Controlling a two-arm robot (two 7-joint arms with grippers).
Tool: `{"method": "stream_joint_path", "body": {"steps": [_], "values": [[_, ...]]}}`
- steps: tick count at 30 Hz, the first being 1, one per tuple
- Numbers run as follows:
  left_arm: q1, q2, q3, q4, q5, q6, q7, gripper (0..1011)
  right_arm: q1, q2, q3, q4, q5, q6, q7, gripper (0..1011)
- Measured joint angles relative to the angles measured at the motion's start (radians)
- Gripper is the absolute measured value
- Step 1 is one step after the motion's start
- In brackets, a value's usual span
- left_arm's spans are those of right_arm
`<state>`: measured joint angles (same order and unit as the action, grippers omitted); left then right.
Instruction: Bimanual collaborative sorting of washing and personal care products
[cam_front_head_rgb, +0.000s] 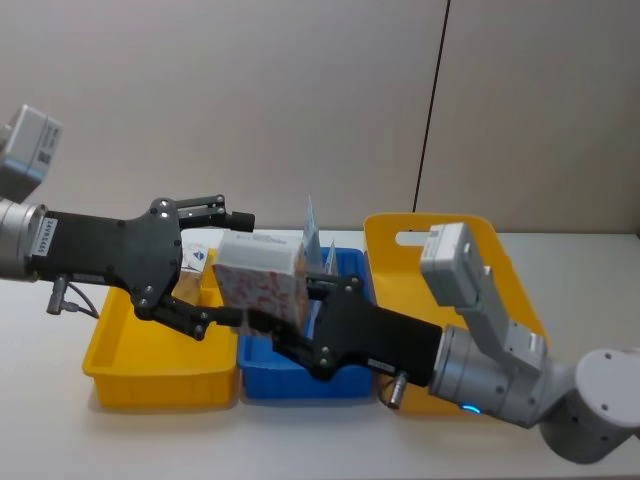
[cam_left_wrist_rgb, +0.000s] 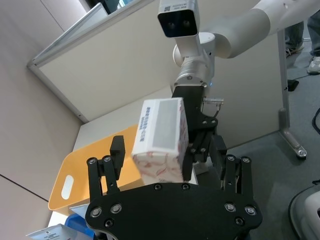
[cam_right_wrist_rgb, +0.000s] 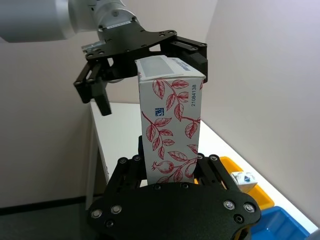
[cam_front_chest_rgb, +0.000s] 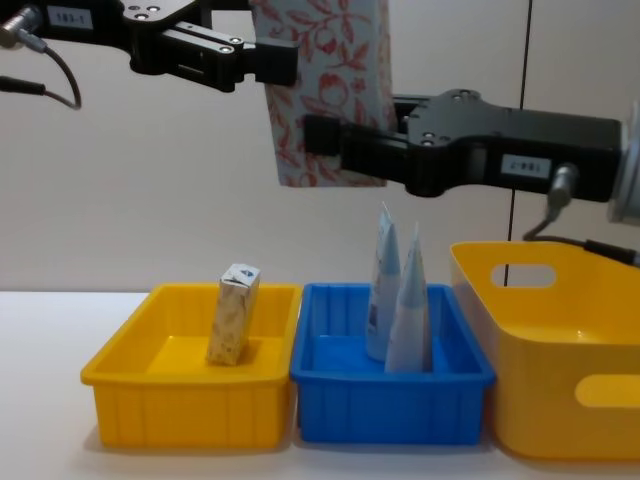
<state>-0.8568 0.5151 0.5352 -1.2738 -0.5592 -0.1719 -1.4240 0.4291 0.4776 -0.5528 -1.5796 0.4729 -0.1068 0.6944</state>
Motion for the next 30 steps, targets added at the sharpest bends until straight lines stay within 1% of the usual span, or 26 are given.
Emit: {"method": "stream_joint_path", "body": {"steps": [3,5,9,10,12,14,18,19,24,30], "values": [[0.000,0.000,0.000,0.000,0.000,0.000,0.000,1001,-0.009,0.012,0.003,-0.013,0.010,0.004,0.004,377],[0.000,0.000,0.000,0.000,0.000,0.000,0.000,1001,-0.026,0.034,0.007,-0.034,0.025,0.010,0.010,377],[0.000,0.000,0.000,0.000,0.000,0.000,0.000,1001,-0.044,0.057,0.012,-0.057,0.038,0.015,0.017,377],[0.000,0.000,0.000,0.000,0.000,0.000,0.000,1001,-0.055,0.070,0.014,-0.067,0.046,0.018,0.021,377],[0.000,0.000,0.000,0.000,0.000,0.000,0.000,1001,-0.064,0.081,0.017,-0.076,0.053,0.021,0.024,377],[0.000,0.000,0.000,0.000,0.000,0.000,0.000,1001,-0.080,0.101,0.022,-0.094,0.063,0.024,0.026,377],[0.000,0.000,0.000,0.000,0.000,0.000,0.000,1001,-0.094,0.117,0.028,-0.107,0.072,0.027,0.025,377],[0.000,0.000,0.000,0.000,0.000,0.000,0.000,1001,-0.101,0.125,0.032,-0.113,0.076,0.029,0.022,375],[0.000,0.000,0.000,0.000,0.000,0.000,0.000,1001,-0.120,0.141,0.048,-0.127,0.087,0.034,0.002,377],[0.000,0.000,0.000,0.000,0.000,0.000,0.000,1002,-0.149,0.158,0.083,-0.144,0.101,0.038,-0.038,377]]}}
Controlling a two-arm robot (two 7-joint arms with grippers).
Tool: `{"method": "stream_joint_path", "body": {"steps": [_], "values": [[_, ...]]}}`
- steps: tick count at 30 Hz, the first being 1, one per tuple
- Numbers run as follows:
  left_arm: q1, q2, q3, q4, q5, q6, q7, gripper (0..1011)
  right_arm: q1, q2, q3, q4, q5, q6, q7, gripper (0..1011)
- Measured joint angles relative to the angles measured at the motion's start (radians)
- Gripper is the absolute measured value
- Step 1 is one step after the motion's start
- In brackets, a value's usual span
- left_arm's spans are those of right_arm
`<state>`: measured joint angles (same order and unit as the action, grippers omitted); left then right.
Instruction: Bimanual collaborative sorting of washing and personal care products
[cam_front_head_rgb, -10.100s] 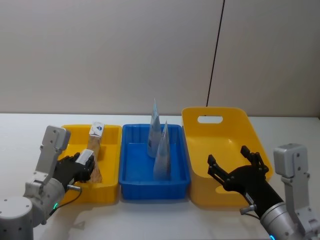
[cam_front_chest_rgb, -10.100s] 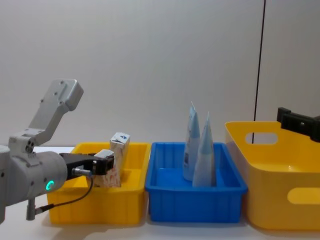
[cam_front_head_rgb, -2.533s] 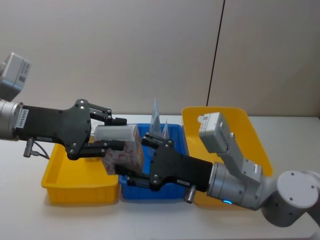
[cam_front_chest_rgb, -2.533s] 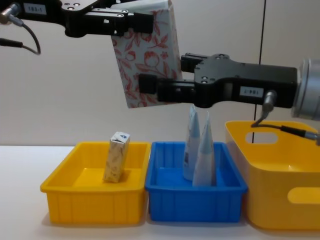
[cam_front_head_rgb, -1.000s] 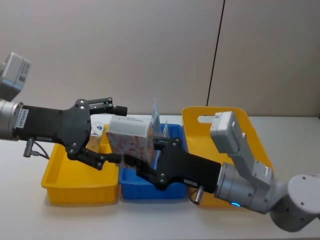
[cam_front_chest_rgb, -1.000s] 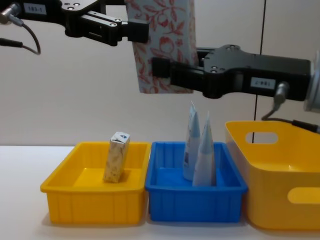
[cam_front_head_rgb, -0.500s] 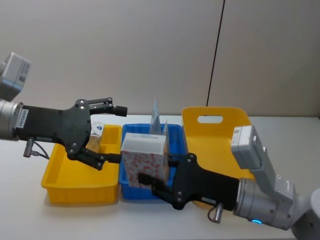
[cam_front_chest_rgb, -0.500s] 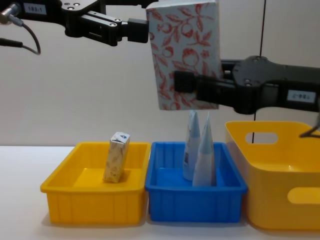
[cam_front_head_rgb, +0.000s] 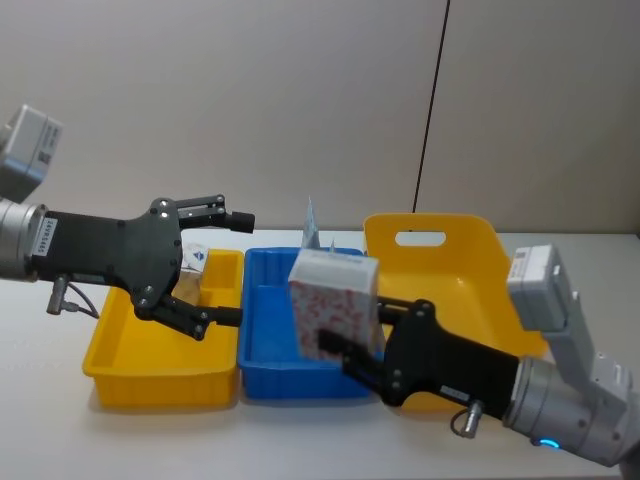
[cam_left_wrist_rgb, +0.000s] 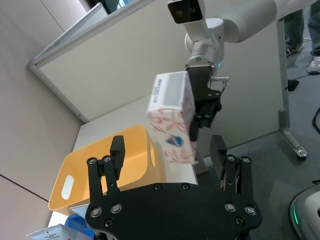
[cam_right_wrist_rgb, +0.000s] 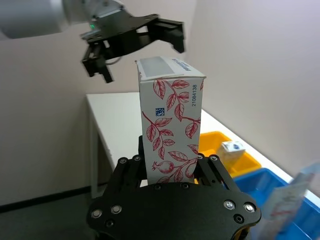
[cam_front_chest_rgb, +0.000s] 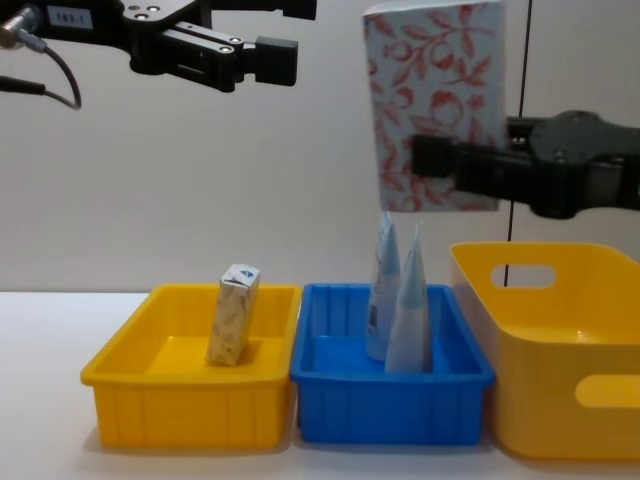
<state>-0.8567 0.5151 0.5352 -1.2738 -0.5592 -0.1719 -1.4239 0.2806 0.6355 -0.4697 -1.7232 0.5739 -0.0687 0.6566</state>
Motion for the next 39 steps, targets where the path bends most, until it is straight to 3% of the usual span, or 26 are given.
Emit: {"method": "stream_joint_path", "body": {"steps": [19,26,39], "values": [[0.000,0.000,0.000,0.000,0.000,0.000,0.000,1001,-0.105,0.018,0.125,-0.048,0.003,0.010,-0.191,377],[0.000,0.000,0.000,0.000,0.000,0.000,0.000,1001,-0.132,0.001,0.159,-0.049,-0.025,0.023,-0.285,377],[0.000,0.000,0.000,0.000,0.000,0.000,0.000,1002,-0.140,-0.050,0.188,-0.009,-0.094,0.057,-0.440,377]]}}
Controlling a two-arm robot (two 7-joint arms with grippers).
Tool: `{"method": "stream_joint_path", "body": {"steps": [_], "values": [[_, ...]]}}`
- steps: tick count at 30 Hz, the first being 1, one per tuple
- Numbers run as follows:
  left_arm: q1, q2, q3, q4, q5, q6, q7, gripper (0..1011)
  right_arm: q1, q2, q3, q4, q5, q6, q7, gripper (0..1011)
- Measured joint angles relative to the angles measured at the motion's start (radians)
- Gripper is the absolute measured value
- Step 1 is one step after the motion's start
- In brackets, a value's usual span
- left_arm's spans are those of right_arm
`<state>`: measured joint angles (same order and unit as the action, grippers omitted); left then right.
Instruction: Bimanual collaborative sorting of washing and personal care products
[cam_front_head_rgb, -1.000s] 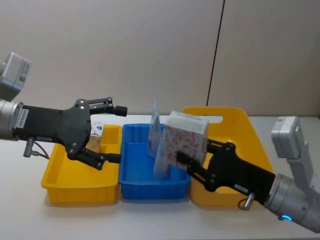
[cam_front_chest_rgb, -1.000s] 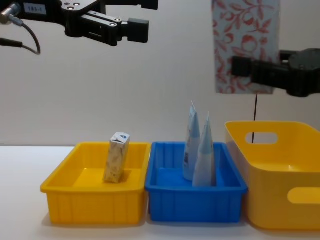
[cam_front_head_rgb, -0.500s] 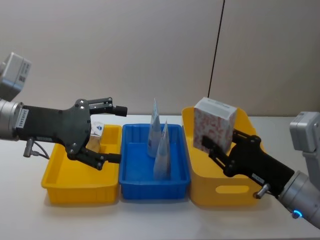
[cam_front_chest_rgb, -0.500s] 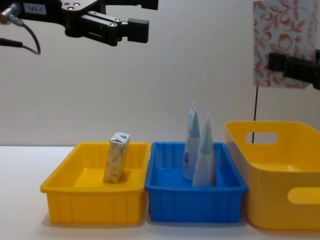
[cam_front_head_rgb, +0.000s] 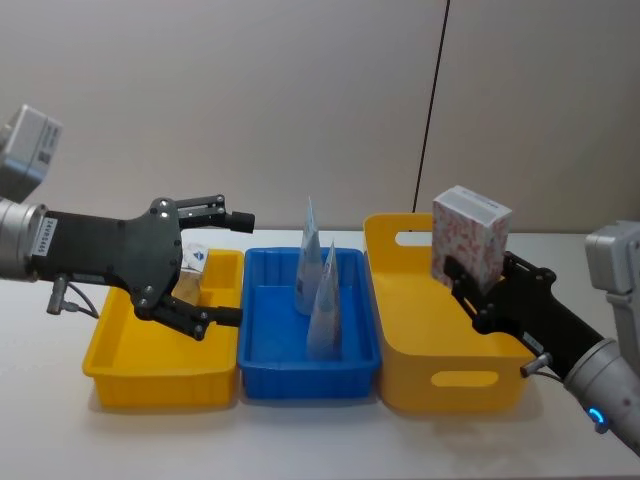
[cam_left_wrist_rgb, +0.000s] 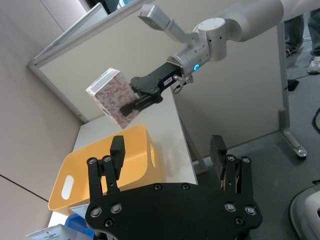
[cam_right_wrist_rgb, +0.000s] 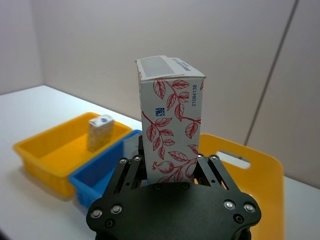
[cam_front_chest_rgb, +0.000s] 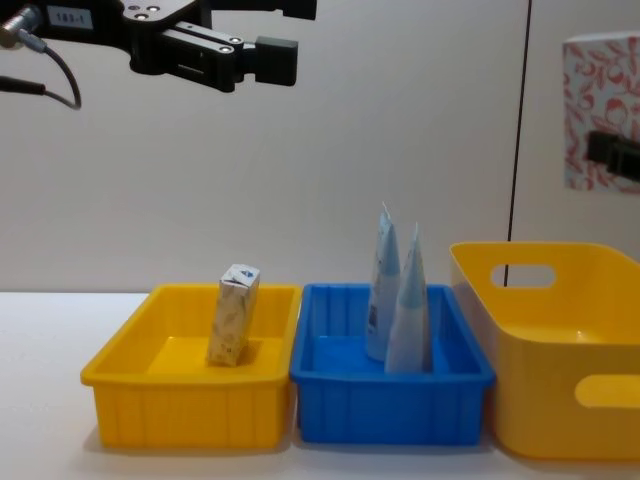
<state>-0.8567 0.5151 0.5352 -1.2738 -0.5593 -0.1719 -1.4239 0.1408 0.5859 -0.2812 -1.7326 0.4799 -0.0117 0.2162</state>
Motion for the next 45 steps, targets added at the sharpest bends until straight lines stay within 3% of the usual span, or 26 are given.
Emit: {"method": "stream_joint_path", "body": {"steps": [17,28,36,37,45], "values": [[0.000,0.000,0.000,0.000,0.000,0.000,0.000,1001,0.072,-0.095,0.000,0.134,-0.125,0.069,-0.204,377],[0.000,0.000,0.000,0.000,0.000,0.000,0.000,1002,0.162,-0.179,-0.020,0.282,-0.227,0.118,-0.351,377],[0.000,0.000,0.000,0.000,0.000,0.000,0.000,1001,0.268,-0.259,-0.040,0.460,-0.300,0.123,-0.454,377],[0.000,0.000,0.000,0.000,0.000,0.000,0.000,1001,0.299,-0.278,-0.046,0.513,-0.314,0.116,-0.472,377],[0.000,0.000,0.000,0.000,0.000,0.000,0.000,1001,0.421,-0.347,-0.079,0.730,-0.381,0.050,-0.522,377]]}}
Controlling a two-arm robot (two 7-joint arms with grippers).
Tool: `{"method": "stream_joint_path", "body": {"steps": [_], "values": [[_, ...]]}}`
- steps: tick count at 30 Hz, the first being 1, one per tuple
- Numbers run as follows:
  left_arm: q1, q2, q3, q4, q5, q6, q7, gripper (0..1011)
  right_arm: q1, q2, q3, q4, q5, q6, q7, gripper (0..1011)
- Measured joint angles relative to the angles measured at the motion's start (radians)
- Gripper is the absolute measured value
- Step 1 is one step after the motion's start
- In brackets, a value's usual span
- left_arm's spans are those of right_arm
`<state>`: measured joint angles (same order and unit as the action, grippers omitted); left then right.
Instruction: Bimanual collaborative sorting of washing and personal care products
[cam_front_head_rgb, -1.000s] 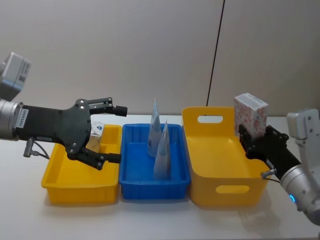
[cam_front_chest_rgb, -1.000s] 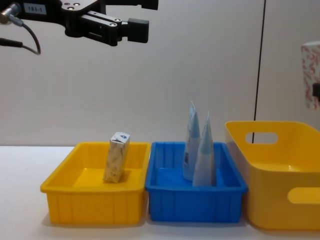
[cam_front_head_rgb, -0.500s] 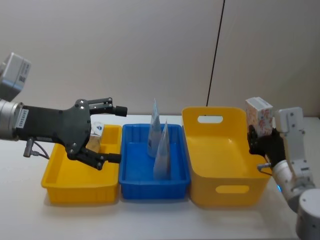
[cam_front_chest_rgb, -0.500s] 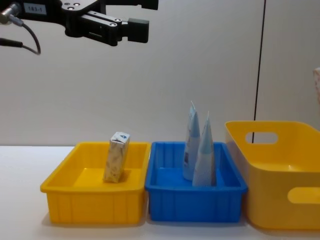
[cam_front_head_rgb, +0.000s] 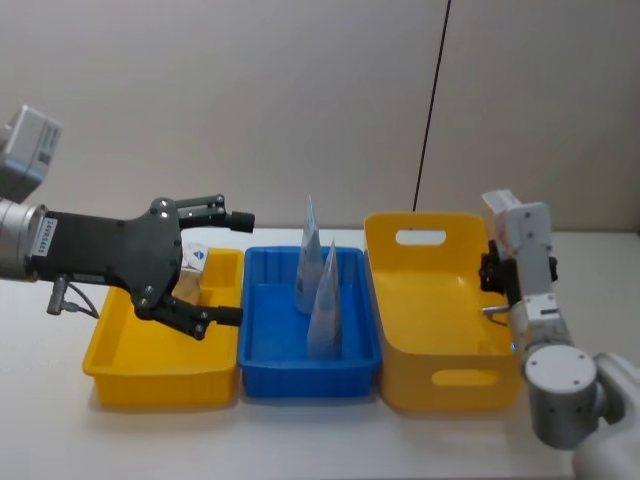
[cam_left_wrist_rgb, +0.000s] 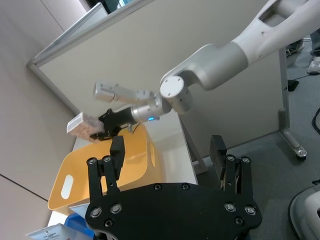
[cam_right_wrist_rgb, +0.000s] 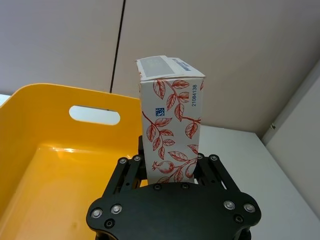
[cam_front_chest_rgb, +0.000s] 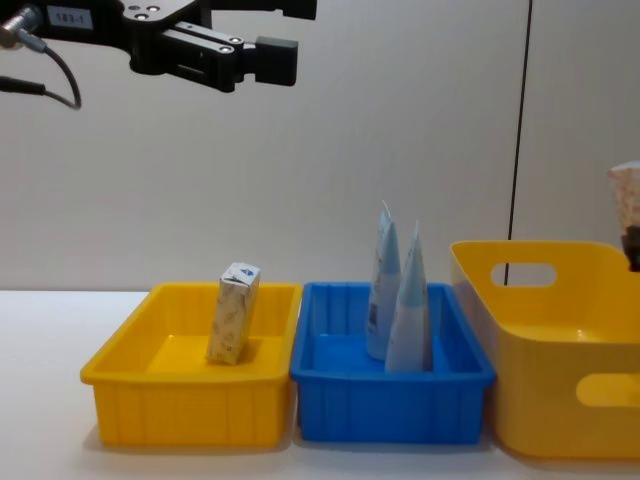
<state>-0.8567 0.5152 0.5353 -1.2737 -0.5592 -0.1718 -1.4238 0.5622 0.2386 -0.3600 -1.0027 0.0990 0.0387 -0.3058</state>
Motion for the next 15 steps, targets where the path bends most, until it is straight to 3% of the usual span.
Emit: {"method": "stream_joint_path", "body": {"steps": [7,15], "values": [[0.000,0.000,0.000,0.000,0.000,0.000,0.000,1001,0.106,-0.056,-0.031,0.181,-0.046,-0.092,-0.002,377],[0.000,0.000,0.000,0.000,0.000,0.000,0.000,1001,0.180,-0.097,-0.041,0.284,-0.063,-0.146,0.014,377]]}}
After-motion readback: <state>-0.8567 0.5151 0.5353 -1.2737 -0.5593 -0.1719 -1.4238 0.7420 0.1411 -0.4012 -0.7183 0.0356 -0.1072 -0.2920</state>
